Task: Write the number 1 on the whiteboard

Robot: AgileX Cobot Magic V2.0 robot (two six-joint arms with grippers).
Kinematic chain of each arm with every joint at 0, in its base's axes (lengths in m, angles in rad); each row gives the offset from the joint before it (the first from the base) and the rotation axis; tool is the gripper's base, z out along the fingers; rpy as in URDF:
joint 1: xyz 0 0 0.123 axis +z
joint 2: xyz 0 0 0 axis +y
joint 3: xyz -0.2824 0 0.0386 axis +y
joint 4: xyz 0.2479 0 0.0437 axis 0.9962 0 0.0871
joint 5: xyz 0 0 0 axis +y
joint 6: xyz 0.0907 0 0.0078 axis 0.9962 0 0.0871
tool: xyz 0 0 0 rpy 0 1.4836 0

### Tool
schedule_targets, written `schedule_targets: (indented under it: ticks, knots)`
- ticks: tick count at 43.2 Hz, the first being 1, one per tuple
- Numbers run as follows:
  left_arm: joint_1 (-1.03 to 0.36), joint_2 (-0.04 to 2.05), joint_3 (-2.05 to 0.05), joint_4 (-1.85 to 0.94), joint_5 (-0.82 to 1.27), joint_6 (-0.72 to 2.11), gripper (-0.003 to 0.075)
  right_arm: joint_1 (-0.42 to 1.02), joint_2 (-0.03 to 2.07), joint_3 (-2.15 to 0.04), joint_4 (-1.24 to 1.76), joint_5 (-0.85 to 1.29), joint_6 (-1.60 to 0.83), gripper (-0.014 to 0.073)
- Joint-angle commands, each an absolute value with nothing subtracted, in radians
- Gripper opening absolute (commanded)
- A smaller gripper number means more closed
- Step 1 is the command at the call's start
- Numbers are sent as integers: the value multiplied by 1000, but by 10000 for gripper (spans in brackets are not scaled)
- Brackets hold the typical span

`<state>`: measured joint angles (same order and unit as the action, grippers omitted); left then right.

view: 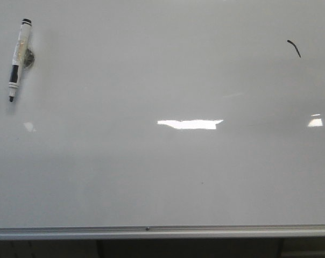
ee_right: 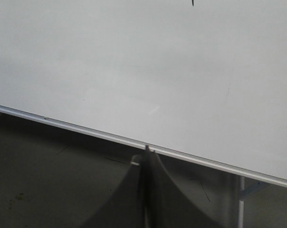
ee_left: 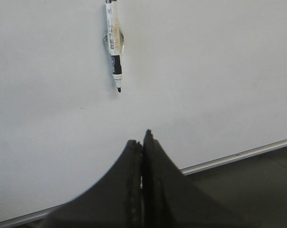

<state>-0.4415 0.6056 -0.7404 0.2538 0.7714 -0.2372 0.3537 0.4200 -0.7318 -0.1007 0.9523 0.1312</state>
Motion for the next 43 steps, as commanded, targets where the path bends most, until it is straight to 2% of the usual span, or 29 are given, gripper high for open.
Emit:
schedule_targets:
  ticks: [1,17,21,32,43]
  knots:
    - [-440,604,-764,264,713,-236,-20,348,427,-754,-111,878,131,-69]
    - [-433,574,-744,270,690,-236,-20,348,427,-754,-111,878,131,-69]
    - [-358,517,-682,280,636,-235,-20,348,427,-754,-111,878,131,-69]
    - [-42,242,-367,117,323,-235,-20,349,427,-754,-111,878,131,-69]
    - [13,61,-146,118,81,-213,-20,349,427,-754,-111,878,131,-69]
